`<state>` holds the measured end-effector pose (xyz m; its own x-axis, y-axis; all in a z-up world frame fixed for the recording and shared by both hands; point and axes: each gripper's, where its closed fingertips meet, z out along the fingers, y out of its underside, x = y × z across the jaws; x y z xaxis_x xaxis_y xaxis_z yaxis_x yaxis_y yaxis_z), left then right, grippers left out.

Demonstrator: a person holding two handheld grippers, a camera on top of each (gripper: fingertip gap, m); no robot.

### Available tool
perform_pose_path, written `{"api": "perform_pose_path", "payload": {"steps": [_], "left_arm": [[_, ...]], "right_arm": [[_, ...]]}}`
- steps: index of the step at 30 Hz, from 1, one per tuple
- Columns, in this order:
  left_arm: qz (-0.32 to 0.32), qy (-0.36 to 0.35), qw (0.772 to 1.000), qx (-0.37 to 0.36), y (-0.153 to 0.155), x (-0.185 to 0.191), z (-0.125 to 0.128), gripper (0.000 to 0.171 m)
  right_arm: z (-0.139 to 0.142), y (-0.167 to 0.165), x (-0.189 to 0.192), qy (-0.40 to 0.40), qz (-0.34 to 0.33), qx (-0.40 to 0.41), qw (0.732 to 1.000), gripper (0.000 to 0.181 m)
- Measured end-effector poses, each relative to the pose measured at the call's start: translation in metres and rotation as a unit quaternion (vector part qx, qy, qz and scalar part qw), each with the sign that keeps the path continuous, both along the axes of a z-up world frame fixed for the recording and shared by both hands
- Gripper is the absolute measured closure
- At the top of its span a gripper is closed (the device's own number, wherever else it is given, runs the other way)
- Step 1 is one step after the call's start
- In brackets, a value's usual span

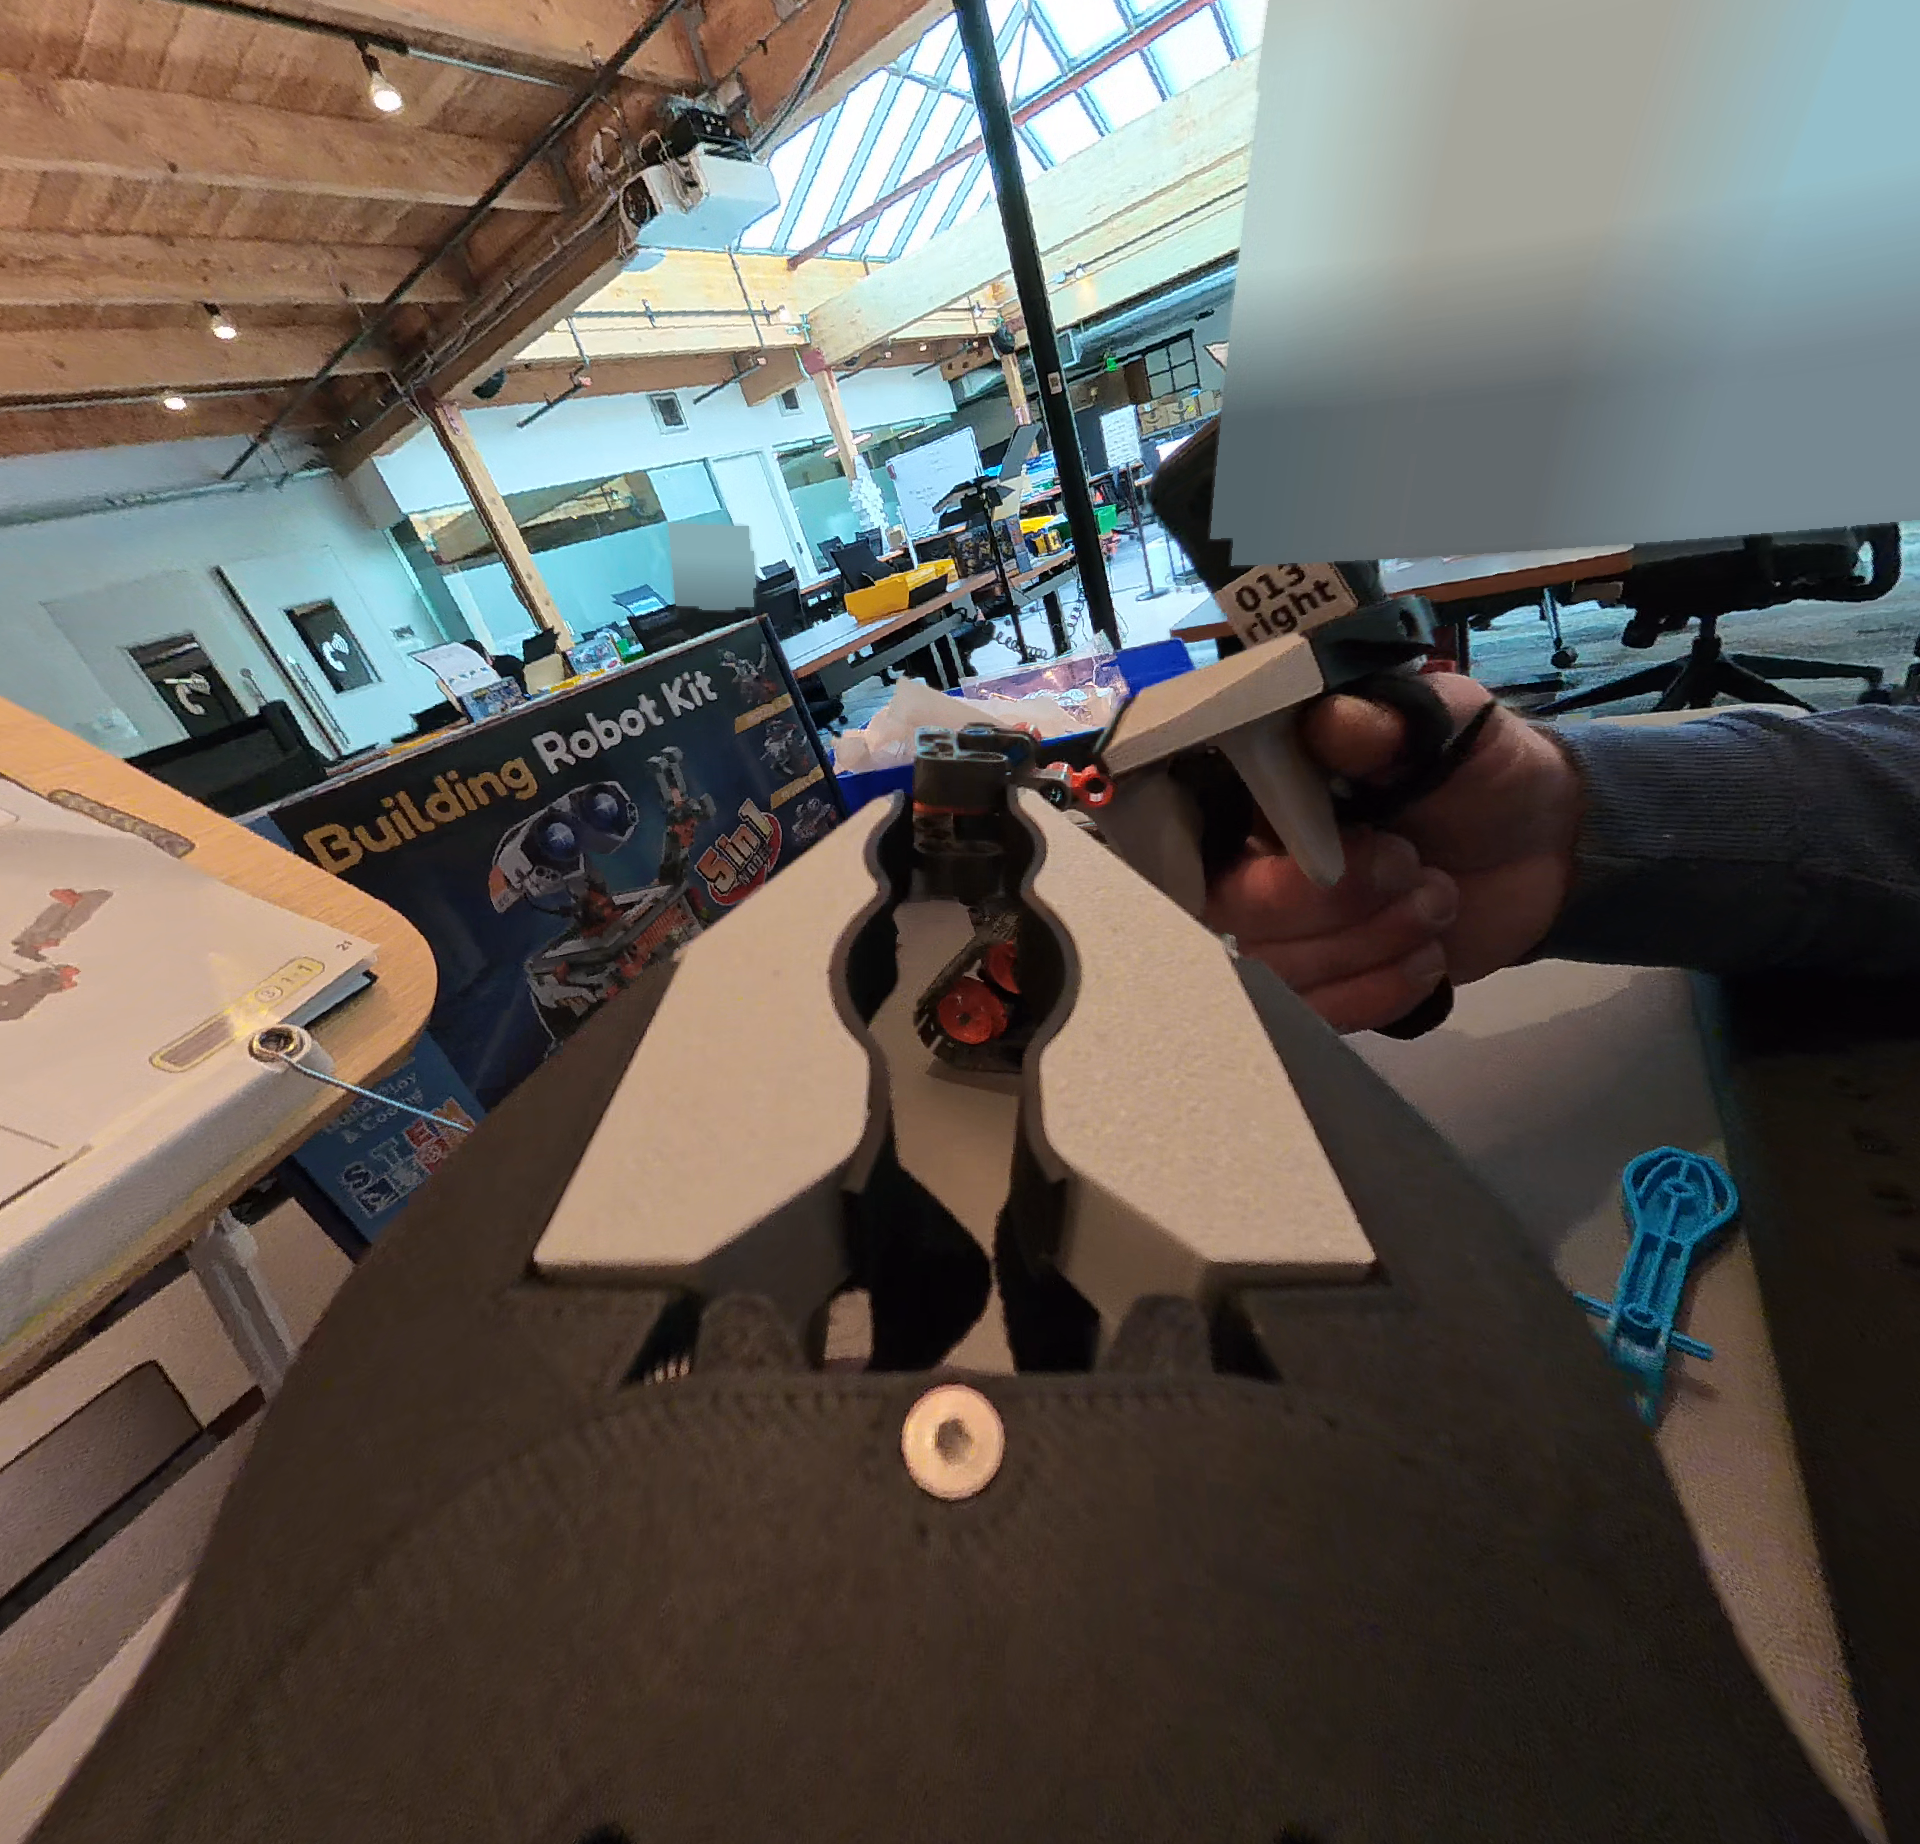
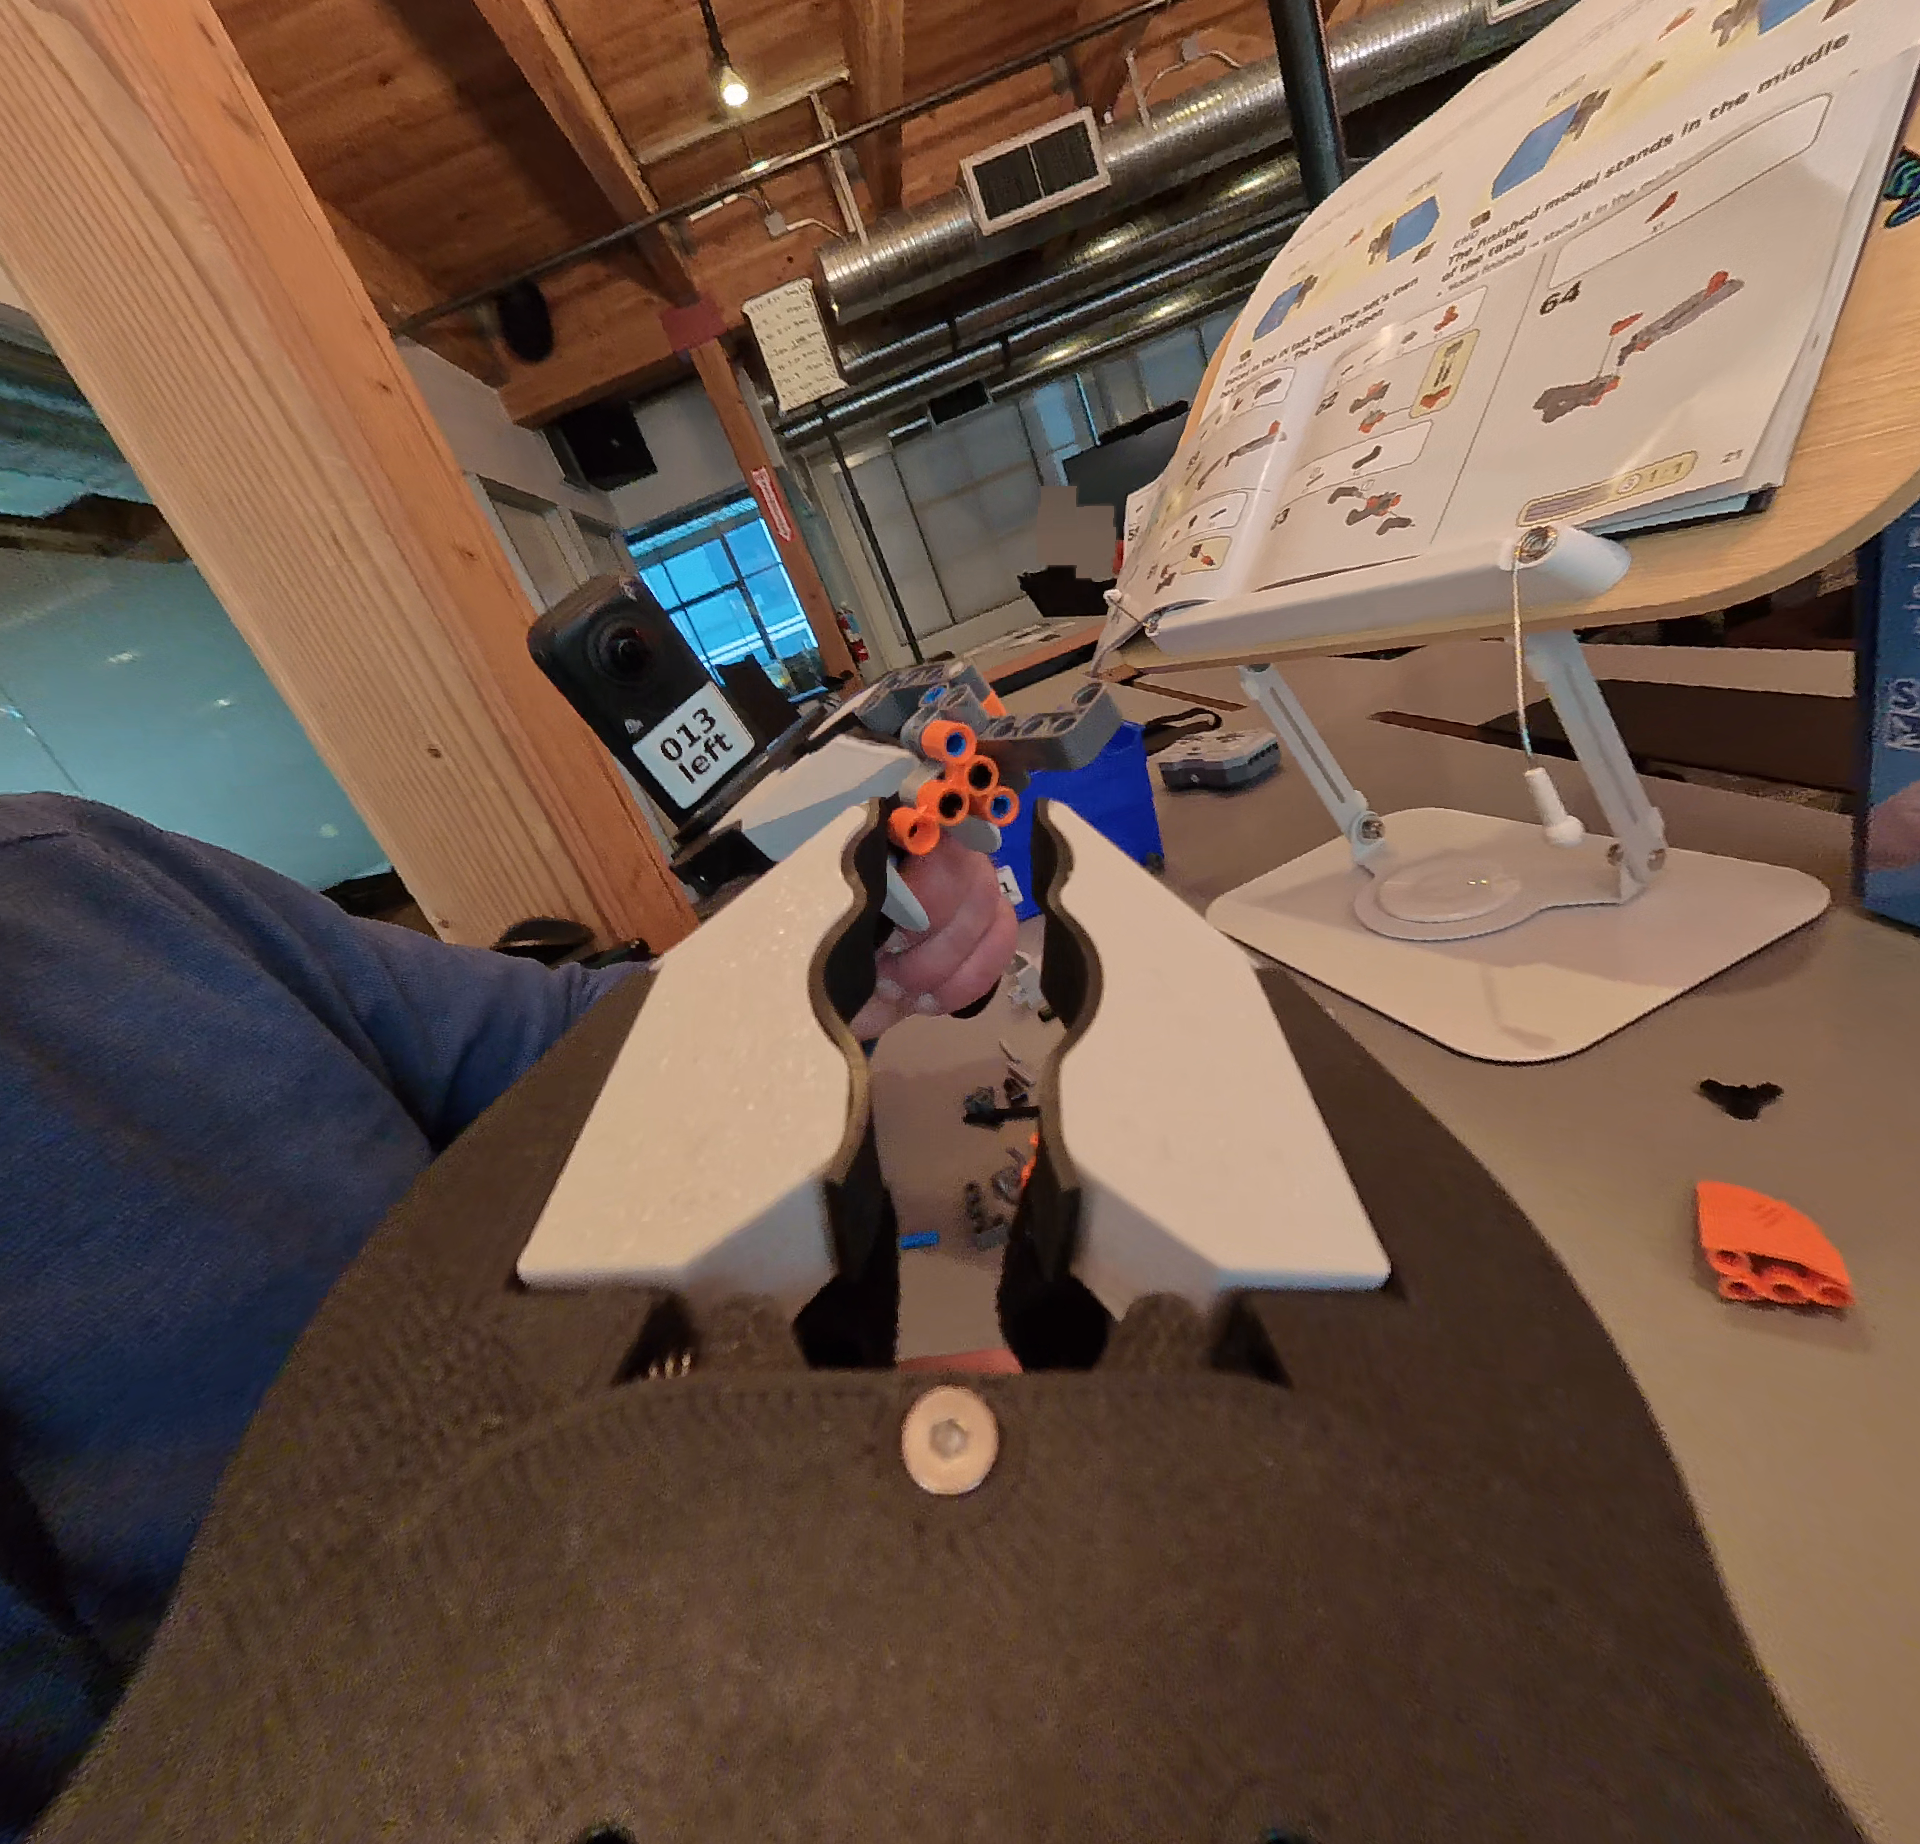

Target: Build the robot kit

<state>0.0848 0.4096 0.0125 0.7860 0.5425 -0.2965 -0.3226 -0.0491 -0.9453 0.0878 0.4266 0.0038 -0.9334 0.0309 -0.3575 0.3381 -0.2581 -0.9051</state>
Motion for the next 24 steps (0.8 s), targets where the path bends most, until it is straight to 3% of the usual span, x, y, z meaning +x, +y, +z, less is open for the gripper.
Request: {"api": "perform_pose_path", "payload": {"steps": [5,13,15,24], "left_arm": [[0.01,0.033,0.999,-0.016,0.003,0.003,0.0,0.157],[0.0,0.042,0.999,-0.009,0.002,0.007,0.003,0.158],[0.0,0.046,0.999,-0.014,0.004,0.008,0.002,0.158],[-0.029,0.034,0.999,-0.027,0.009,0.014,-0.003,0.157]], "right_arm": [[0.004,0.001,0.005,-0.008,0.021,-0.017,1.0,0.156],[0.01,0.011,-0.006,0.01,-0.02,-0.023,0.999,0.141],[0.009,0.007,-0.003,0.014,-0.02,-0.018,1.0,0.149],[0.013,0.009,0.002,0.037,-0.02,-0.019,0.999,0.155]]}}
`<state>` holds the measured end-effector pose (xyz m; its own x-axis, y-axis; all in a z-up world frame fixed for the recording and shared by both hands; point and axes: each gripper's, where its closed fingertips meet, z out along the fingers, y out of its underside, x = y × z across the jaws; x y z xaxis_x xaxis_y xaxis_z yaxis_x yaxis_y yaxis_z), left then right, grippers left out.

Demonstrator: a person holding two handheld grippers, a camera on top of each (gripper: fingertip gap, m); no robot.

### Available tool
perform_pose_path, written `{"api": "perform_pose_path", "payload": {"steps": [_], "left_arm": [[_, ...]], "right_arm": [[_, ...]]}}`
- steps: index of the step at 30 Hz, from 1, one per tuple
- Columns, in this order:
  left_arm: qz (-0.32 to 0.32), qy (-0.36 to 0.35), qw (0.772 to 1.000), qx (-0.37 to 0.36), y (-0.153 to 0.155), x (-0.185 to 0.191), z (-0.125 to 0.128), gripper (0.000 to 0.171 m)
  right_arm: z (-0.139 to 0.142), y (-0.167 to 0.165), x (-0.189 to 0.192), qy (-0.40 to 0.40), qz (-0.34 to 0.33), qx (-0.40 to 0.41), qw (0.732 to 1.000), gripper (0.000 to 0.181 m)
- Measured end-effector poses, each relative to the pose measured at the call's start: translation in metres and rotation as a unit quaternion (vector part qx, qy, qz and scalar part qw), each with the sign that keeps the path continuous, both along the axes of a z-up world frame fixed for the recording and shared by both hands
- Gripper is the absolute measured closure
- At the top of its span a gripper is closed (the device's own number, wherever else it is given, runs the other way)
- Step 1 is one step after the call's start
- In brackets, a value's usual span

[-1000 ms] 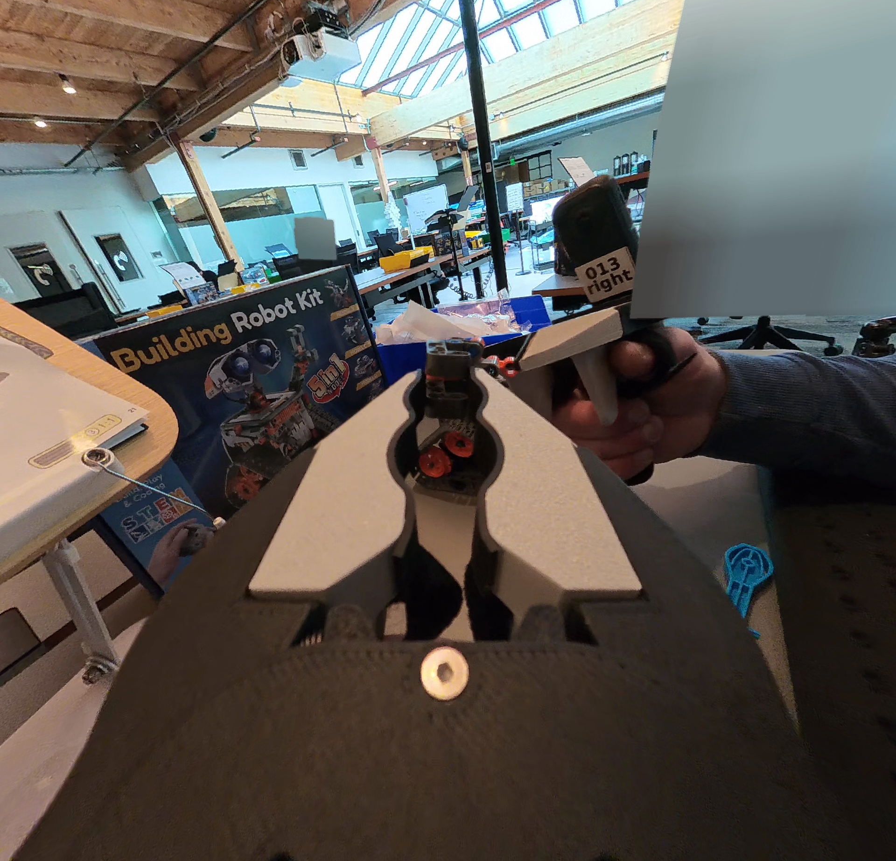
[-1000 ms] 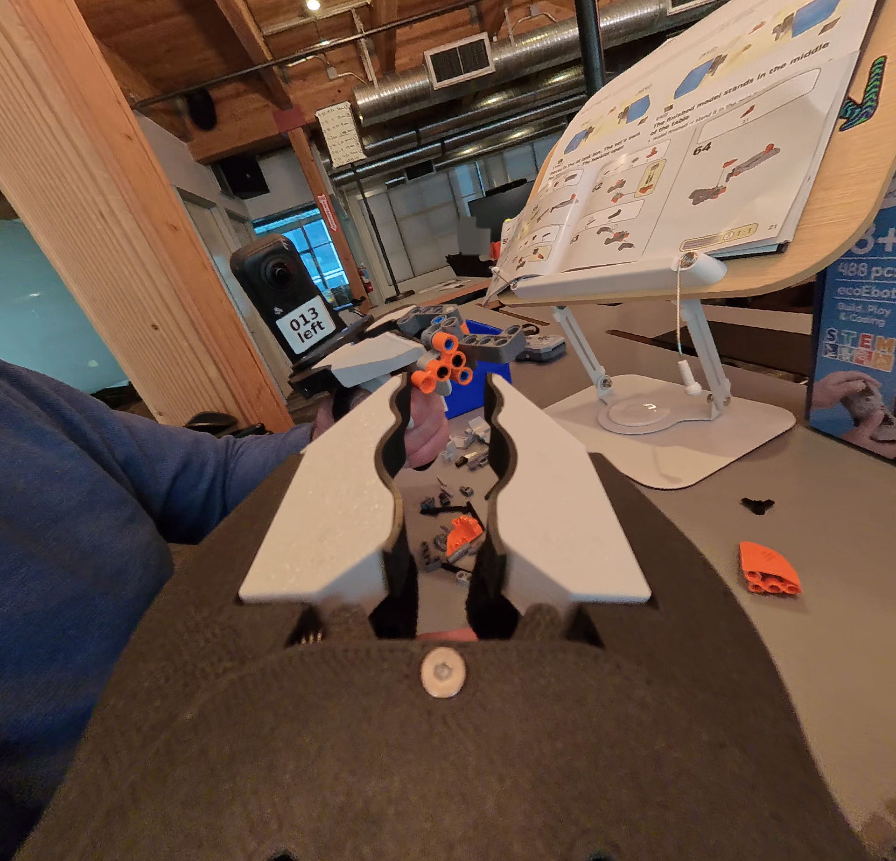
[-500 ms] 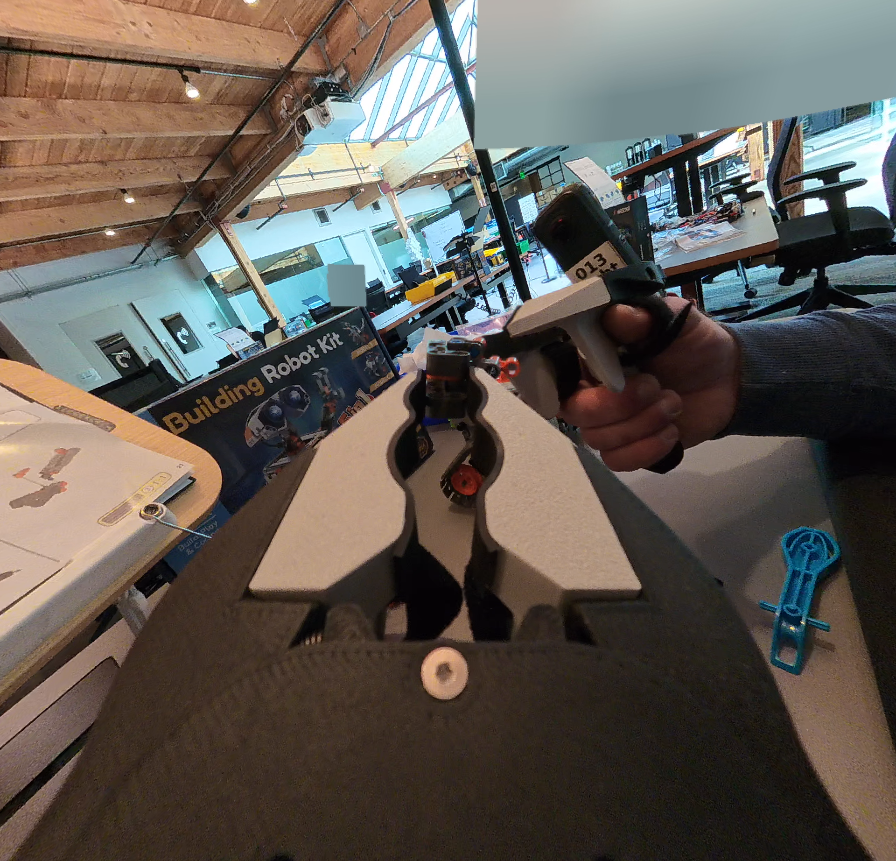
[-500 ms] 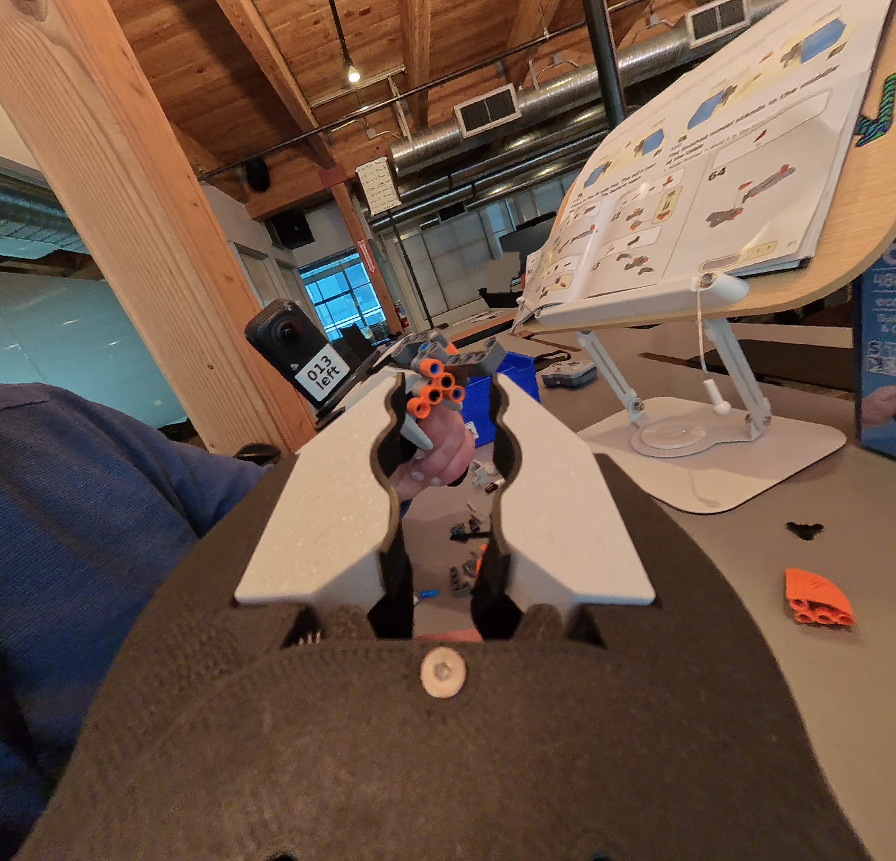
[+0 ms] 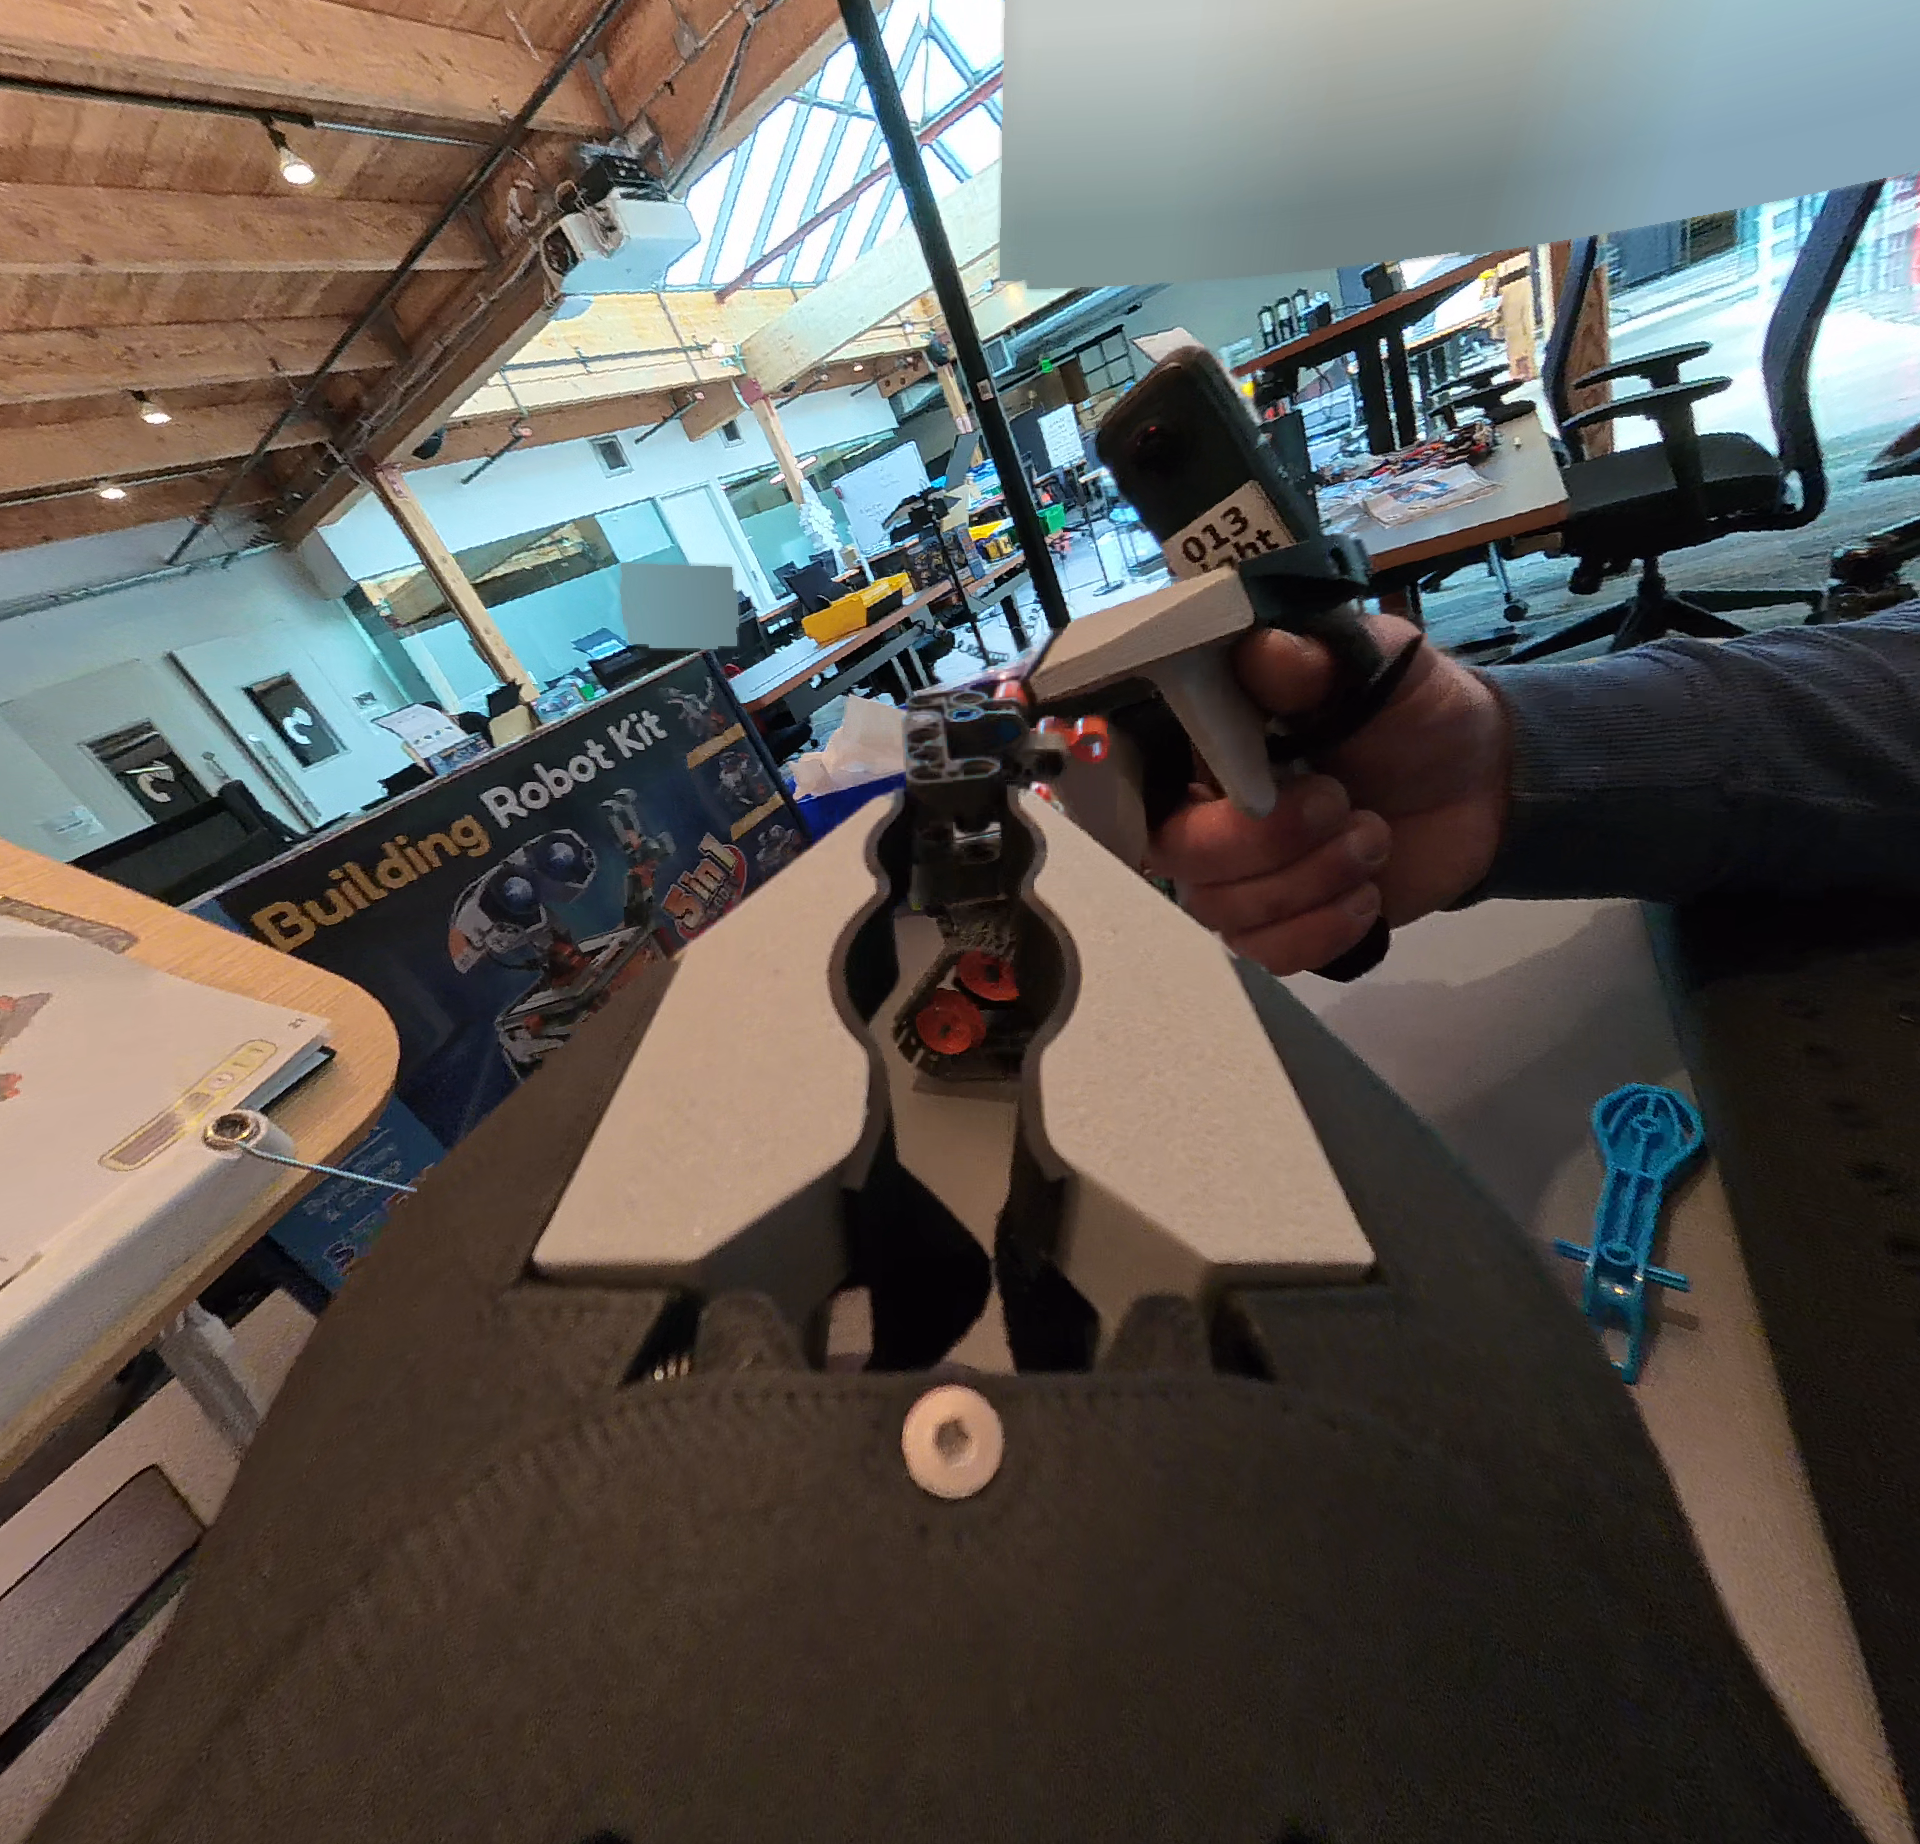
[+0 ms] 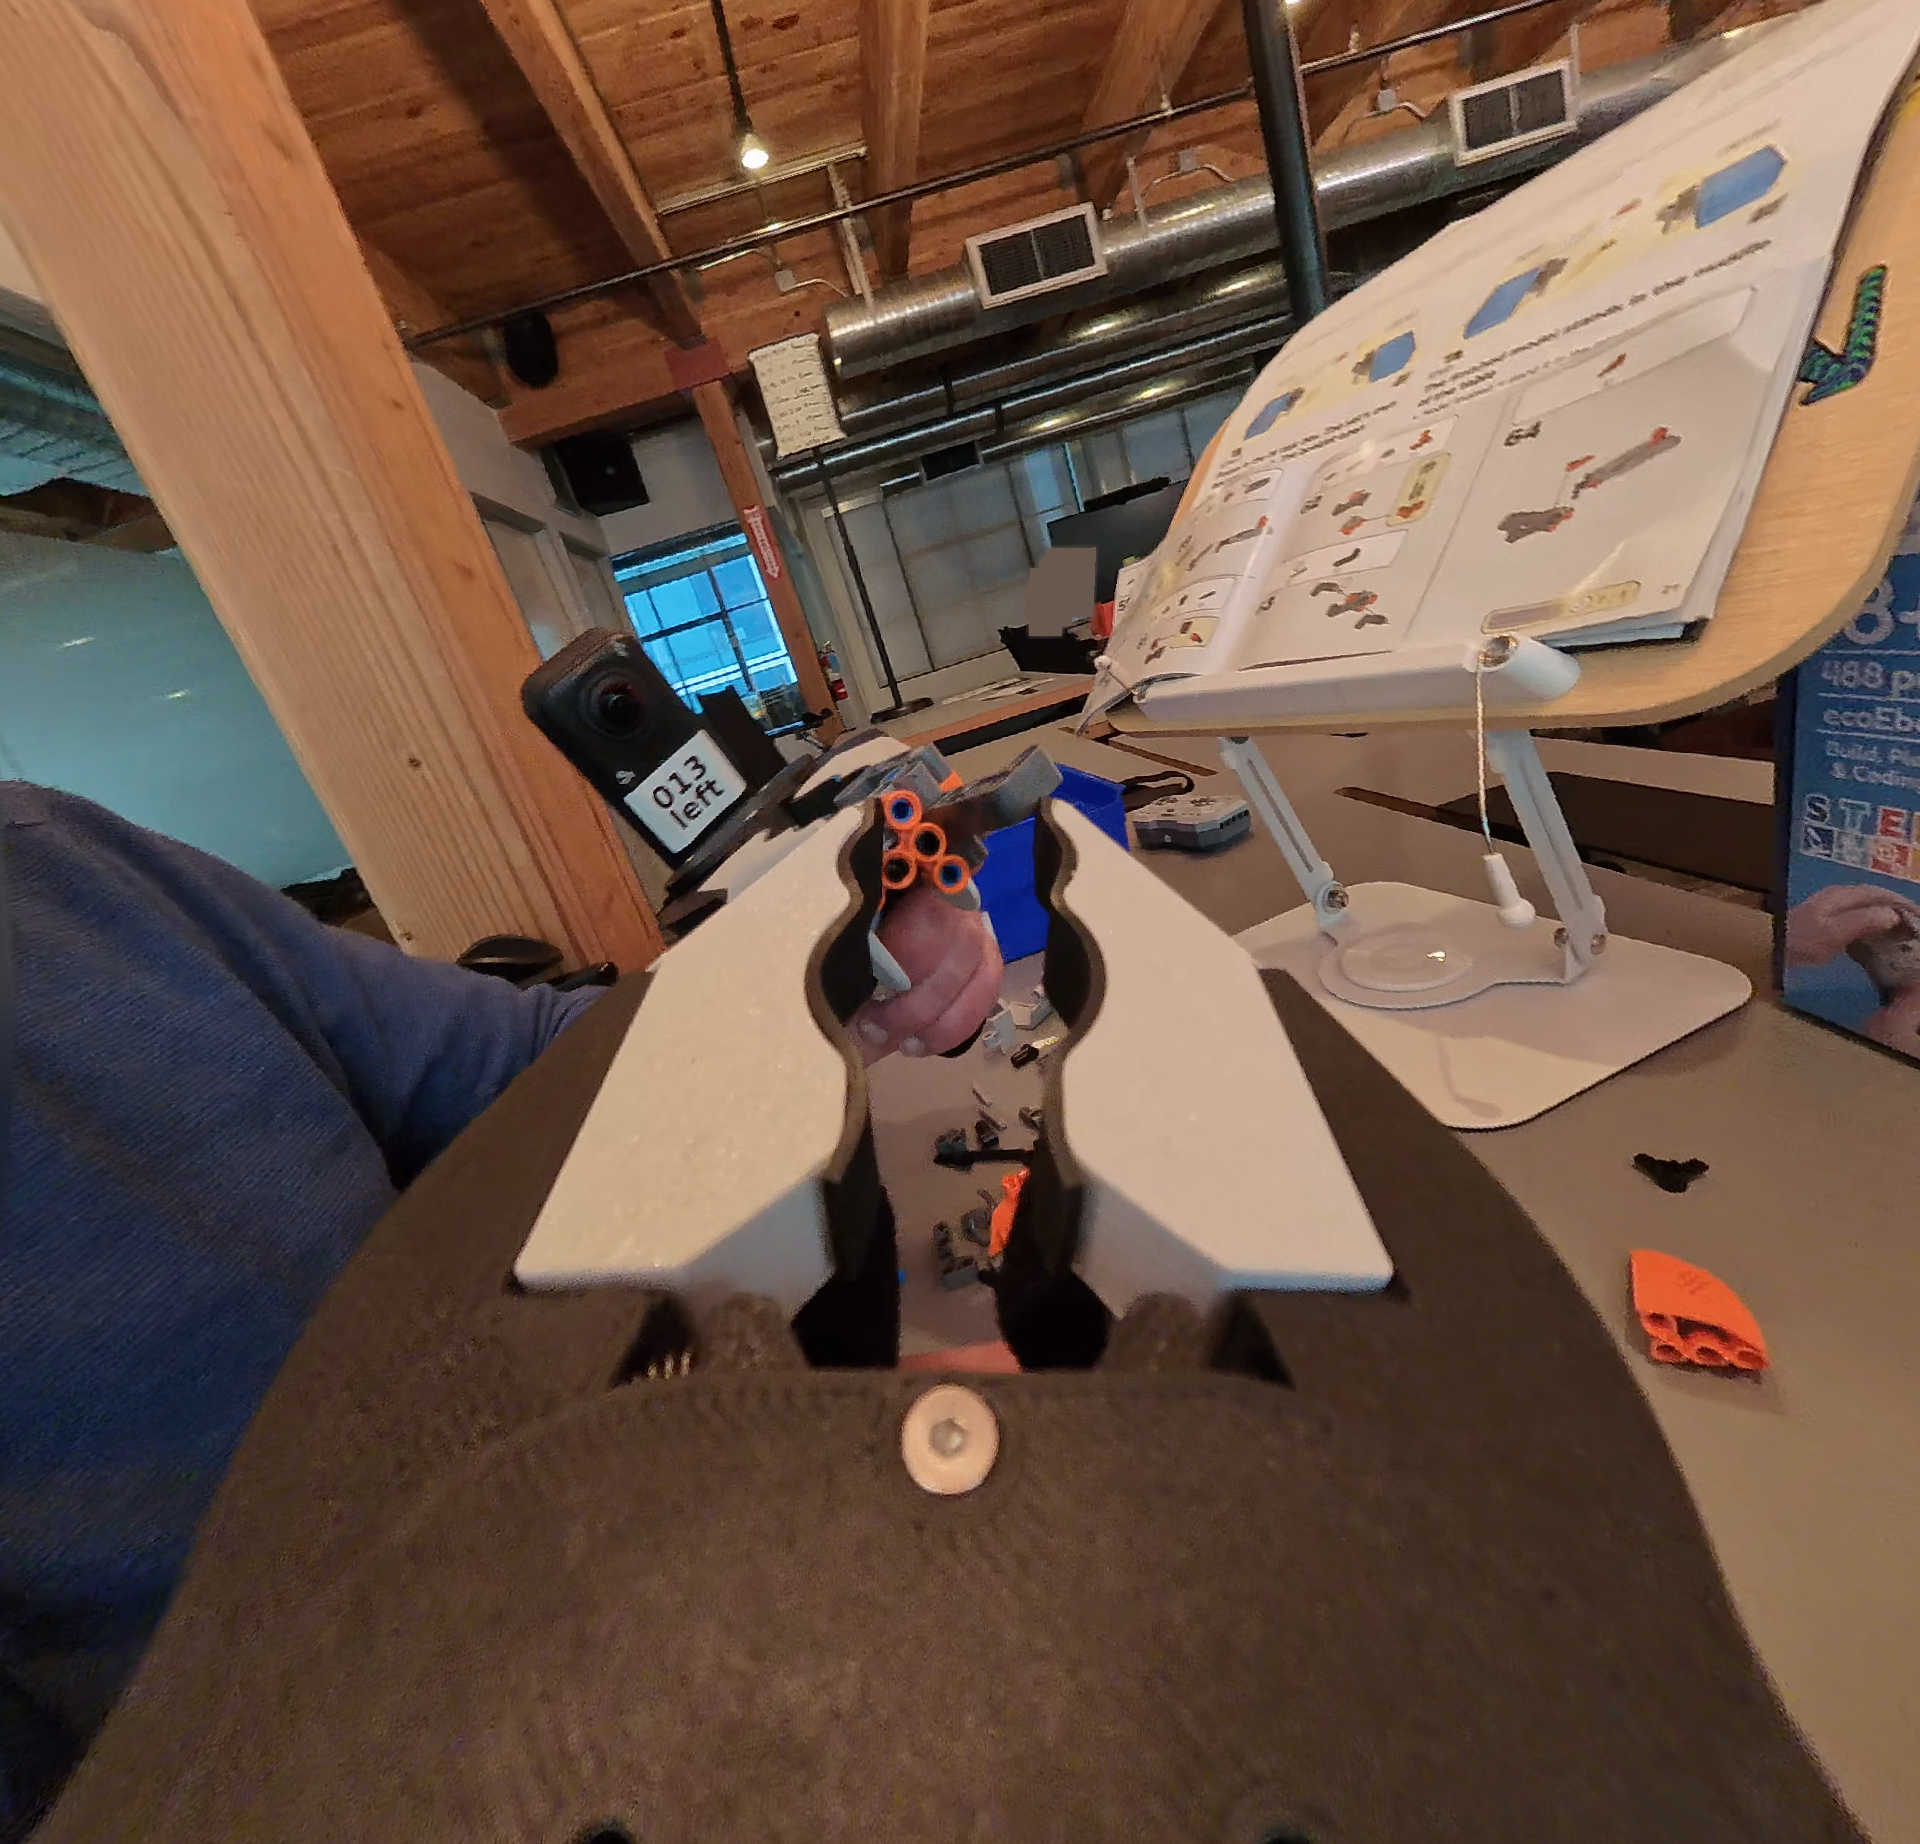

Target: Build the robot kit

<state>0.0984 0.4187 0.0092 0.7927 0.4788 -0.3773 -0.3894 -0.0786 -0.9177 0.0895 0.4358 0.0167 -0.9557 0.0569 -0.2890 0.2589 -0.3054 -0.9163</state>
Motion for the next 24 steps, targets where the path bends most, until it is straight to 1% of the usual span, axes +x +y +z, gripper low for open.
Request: {"api": "perform_pose_path", "payload": {"steps": [5,8,24], "left_arm": [[-0.02,0.005,1.0,-0.023,0.002,0.007,-0.003,0.157],[-0.029,0.008,0.999,-0.035,0.002,0.011,-0.003,0.157],[-0.034,0.029,0.997,-0.067,-0.001,0.018,-0.003,0.158]], "right_arm": [[-0.002,0.002,0.007,0.02,0.023,0.027,0.999,0.155],[-0.002,0.001,0.012,0.023,0.037,0.027,0.999,0.155],[-0.003,-0.001,0.019,0.042,0.049,0.034,0.997,0.155]]}}
